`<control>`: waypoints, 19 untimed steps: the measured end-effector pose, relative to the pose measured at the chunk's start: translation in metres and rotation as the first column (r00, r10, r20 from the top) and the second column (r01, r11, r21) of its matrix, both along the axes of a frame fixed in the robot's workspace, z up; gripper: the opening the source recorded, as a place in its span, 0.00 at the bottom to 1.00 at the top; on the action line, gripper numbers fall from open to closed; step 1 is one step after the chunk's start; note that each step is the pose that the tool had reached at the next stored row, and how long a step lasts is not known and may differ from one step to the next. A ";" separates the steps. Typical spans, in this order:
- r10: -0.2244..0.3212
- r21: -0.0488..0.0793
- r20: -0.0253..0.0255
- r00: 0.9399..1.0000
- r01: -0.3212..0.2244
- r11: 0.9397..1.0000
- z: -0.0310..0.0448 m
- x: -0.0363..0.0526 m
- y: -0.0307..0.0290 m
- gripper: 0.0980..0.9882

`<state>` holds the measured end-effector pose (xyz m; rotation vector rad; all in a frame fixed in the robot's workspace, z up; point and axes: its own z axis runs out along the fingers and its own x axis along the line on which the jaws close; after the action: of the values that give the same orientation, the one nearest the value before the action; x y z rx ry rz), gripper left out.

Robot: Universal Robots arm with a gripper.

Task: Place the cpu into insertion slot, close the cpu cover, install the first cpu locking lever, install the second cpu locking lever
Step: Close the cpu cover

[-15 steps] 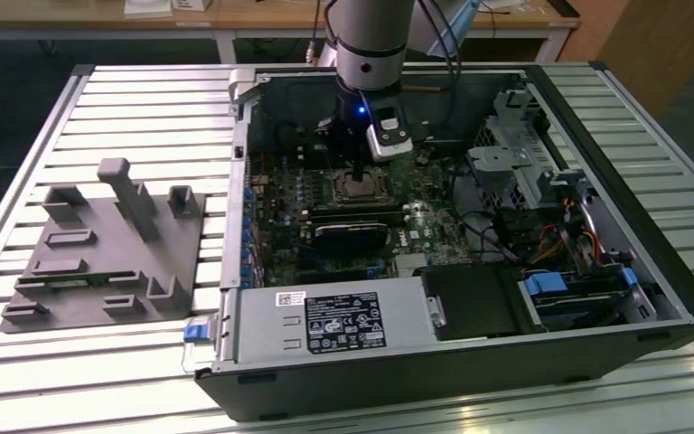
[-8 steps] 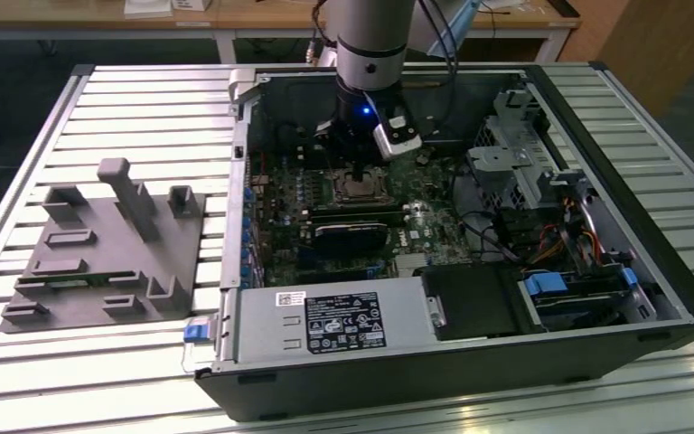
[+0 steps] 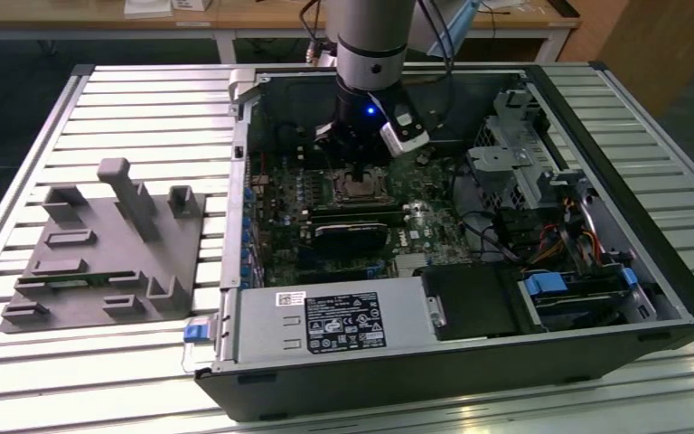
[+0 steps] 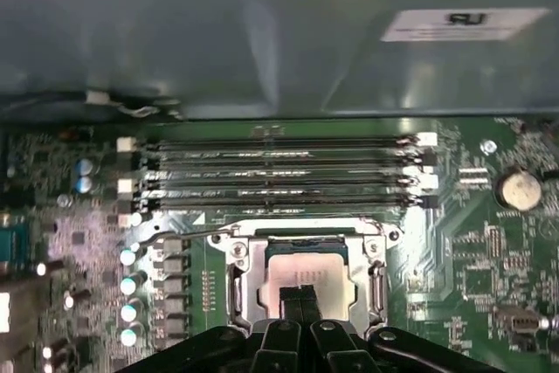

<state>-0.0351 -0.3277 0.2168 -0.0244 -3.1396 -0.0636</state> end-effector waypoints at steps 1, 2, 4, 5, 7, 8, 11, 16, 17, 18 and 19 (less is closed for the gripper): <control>0.014 -0.001 0.000 1.000 -0.014 1.000 -0.0001 0.0000 0.0000 0.01; 0.020 -0.002 0.000 1.000 -0.020 1.000 -0.0001 0.0000 0.0000 0.01; 0.019 -0.004 0.000 1.000 -0.019 1.000 -0.0002 0.0000 -0.0004 0.01; 0.016 -0.004 0.000 1.000 -0.016 1.000 -0.0002 0.0000 -0.0008 0.01; 0.001 -0.004 0.000 1.000 -0.001 1.000 -0.0006 0.0000 -0.0014 0.01; -0.009 -0.004 0.000 1.000 0.009 1.000 -0.0008 0.0000 -0.0015 0.01; -0.044 -0.005 0.000 0.999 0.044 0.999 -0.0014 0.0000 -0.0018 0.01; -0.055 -0.004 0.000 0.999 0.055 0.998 -0.0015 0.0000 -0.0018 0.01; -0.055 -0.004 0.000 0.999 0.055 0.998 -0.0016 0.0001 -0.0018 0.01; -0.055 -0.004 0.000 0.999 0.055 0.998 -0.0016 0.0007 -0.0018 0.01; -0.055 -0.004 0.000 0.999 0.055 0.998 -0.0016 0.0016 -0.0018 0.01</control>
<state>-0.0334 -0.3295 0.2152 -0.1103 -3.1388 -0.0567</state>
